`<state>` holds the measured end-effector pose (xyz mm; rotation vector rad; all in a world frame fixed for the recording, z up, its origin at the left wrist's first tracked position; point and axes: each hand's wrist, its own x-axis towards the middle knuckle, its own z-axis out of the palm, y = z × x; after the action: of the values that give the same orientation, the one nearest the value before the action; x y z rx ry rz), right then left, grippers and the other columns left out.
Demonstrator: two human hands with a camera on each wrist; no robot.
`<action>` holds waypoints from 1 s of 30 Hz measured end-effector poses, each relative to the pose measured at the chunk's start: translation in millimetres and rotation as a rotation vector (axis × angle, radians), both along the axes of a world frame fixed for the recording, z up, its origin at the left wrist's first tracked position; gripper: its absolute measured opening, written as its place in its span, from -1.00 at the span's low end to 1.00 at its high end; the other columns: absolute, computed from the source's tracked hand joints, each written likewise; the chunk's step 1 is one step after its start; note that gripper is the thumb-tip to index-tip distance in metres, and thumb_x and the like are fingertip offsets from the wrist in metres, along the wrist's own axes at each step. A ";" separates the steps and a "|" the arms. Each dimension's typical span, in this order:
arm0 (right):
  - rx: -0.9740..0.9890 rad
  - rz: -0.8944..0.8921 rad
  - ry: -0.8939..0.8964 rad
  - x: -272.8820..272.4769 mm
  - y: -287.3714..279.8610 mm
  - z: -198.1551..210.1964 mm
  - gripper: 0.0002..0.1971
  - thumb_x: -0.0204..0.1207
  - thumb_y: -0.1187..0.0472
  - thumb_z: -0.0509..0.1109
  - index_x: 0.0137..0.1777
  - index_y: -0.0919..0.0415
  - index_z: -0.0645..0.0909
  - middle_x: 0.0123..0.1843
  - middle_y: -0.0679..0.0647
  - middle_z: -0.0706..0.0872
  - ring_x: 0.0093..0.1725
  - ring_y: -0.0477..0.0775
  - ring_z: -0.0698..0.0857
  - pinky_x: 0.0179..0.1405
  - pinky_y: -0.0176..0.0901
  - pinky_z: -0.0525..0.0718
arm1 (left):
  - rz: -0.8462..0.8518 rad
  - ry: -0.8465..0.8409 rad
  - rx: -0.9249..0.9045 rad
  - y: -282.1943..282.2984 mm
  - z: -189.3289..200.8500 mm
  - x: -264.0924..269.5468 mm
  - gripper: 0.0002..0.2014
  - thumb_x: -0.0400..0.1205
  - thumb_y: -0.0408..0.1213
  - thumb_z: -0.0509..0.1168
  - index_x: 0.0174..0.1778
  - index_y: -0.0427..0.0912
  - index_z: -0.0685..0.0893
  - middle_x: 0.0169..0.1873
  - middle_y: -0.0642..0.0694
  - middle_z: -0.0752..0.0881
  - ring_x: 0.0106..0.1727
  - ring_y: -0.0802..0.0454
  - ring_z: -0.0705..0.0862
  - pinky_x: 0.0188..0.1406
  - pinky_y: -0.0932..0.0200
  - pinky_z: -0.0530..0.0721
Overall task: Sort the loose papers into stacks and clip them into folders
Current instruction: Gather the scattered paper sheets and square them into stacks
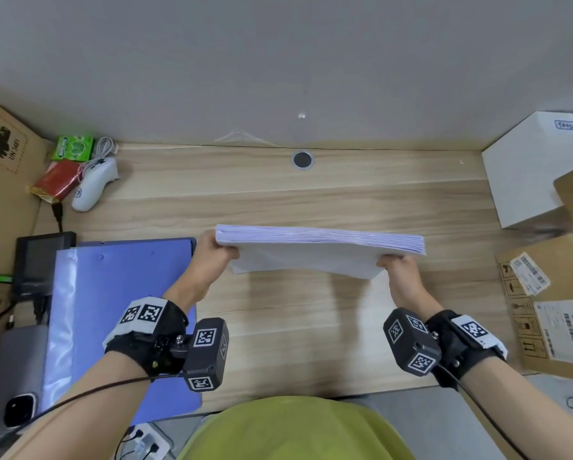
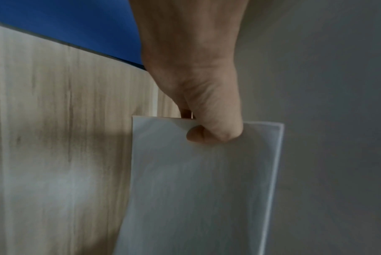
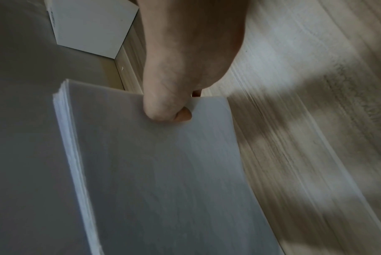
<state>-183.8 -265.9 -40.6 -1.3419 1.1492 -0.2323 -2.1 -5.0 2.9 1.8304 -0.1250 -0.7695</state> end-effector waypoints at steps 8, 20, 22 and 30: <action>-0.042 0.003 0.044 1.8 7.0 12.0 -0.63 0.44 0.65 0.13 -0.40 0.18 0.41 -0.36 0.03 0.42 -0.33 -0.03 0.35 -0.32 -0.23 0.31 | -0.002 -0.022 -0.120 6.6 11.6 -0.2 -0.67 0.28 -0.37 0.18 -0.16 -0.54 0.63 -0.22 -0.07 0.70 -0.11 -0.01 0.55 -0.04 0.03 0.46; 0.011 -0.048 0.039 5.3 16.6 22.0 -0.88 0.03 0.34 0.21 -0.40 0.19 0.45 -0.38 0.02 0.45 -0.35 -0.05 0.37 -0.35 -0.23 0.32 | 0.033 -0.064 -0.045 3.2 5.6 1.5 -0.58 0.48 -0.66 0.06 -0.20 -0.07 0.69 -0.23 0.09 0.69 -0.14 0.10 0.56 -0.12 0.25 0.49; 0.010 -0.044 0.053 5.0 15.0 21.1 -0.87 0.16 0.42 0.29 -0.40 0.18 0.45 -0.37 0.02 0.46 -0.34 -0.04 0.38 -0.34 -0.23 0.32 | -0.001 -0.074 -0.029 2.6 6.3 1.1 -0.52 0.49 -0.69 0.05 -0.18 0.00 0.67 -0.24 0.14 0.69 -0.18 0.22 0.60 -0.20 0.37 0.53; -0.046 0.011 0.225 1.9 6.7 11.4 -0.82 0.52 0.55 0.16 -0.15 0.28 0.42 -0.33 0.01 0.38 -0.32 -0.03 0.33 -0.44 -0.36 0.35 | -0.313 -0.032 0.057 24.7 -8.9 0.4 -0.73 0.58 -0.47 0.39 0.06 0.01 0.72 -0.17 0.22 0.79 -0.12 0.30 0.70 -0.18 0.44 0.62</action>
<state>-181.9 -259.2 -29.2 -1.4412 1.3310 -0.1016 -1.7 19.7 -6.0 1.9018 -0.4213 -0.9690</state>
